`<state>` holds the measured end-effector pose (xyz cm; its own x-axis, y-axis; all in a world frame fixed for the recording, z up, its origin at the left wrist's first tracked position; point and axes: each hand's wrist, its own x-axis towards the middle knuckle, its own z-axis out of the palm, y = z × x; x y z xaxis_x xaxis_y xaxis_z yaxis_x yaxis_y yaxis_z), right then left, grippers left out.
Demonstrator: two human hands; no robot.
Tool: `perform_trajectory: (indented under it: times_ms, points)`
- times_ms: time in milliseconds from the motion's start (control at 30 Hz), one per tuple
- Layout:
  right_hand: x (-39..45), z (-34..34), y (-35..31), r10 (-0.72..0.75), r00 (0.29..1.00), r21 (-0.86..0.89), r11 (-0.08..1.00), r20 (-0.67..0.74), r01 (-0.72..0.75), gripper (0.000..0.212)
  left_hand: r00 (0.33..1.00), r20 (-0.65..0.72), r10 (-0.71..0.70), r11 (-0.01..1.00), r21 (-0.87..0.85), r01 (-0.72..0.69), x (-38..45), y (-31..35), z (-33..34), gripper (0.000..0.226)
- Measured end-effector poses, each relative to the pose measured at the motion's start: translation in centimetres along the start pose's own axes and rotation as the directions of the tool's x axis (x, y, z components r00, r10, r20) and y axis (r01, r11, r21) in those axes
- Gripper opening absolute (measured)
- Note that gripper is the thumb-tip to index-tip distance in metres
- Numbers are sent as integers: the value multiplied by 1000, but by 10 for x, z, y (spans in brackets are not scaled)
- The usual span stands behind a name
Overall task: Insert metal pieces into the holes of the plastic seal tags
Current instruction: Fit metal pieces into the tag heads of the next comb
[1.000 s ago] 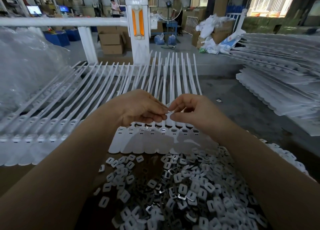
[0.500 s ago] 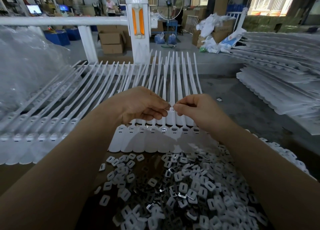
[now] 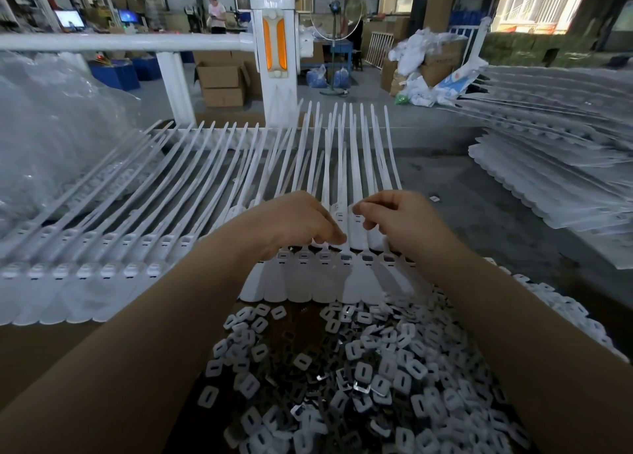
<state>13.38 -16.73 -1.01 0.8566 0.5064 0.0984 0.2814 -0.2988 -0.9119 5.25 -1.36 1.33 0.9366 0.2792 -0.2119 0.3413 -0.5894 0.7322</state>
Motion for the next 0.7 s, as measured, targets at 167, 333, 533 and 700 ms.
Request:
perform_trajectory:
  times_ms: [167,333,533,700]
  points:
    - [3,1,2,30,999,-4,1000,16,-30,17,999,6,-32,999,27,32,1,2,9,17]
    - [5,3,4,21,1000,-41,999,21,-20,16,1000,6,-27,997,68,26,1,3,12,12]
    - [5,4,8,17,1000,-24,1000,8,-17,16,998,-11,-61,997,51,61,3,2,15,8]
    - [5,4,7,11,1000,-43,999,10,-11,16,997,-12,-81,994,68,82,3,3,16,15]
